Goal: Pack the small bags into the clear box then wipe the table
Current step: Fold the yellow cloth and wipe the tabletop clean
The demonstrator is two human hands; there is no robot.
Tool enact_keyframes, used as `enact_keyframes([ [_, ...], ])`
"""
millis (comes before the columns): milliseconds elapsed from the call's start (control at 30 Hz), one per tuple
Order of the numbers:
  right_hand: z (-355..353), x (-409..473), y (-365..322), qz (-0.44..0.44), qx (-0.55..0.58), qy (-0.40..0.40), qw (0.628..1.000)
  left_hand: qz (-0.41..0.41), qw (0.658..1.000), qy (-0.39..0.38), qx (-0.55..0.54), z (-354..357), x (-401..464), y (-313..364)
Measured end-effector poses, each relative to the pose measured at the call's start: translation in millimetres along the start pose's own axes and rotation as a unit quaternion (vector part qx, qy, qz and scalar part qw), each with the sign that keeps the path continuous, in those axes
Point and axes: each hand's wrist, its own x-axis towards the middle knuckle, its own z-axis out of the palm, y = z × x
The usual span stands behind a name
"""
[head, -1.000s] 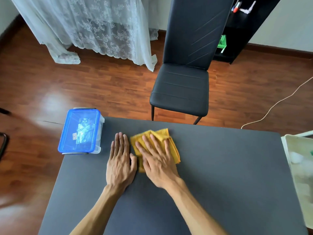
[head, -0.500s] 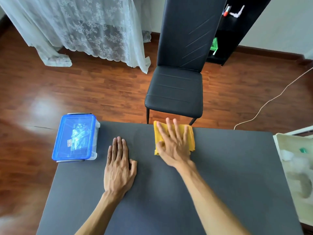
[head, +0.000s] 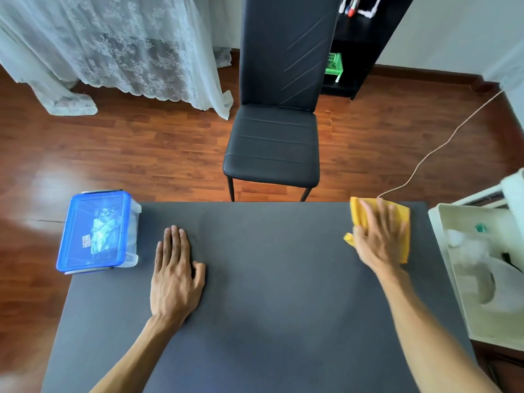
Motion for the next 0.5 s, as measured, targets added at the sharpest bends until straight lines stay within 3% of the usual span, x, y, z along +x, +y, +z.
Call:
enact_keyframes([
  [133,2,-27,56,0.087,0.009,-0.008,0.996,-0.005,1.0,-0.004,0.012,2,1,4],
  [233,13,-28,20,0.073,0.012,-0.005,0.997,-0.006,1.0,-0.002,0.026,3,1,5],
  [300,22,-26,-32,-0.003,0.002,-0.008,1.0,-0.008,1.0,0.002,0.026,4,0,5],
  [367,34,-45,-94,-0.138,-0.009,-0.02,0.99,-0.011,1.0,0.005,0.023,4,-1,5],
  [500,68,-143,-166,-0.41,0.019,-0.1,0.906,-0.008,1.0,0.008,0.009,3,-3,6],
])
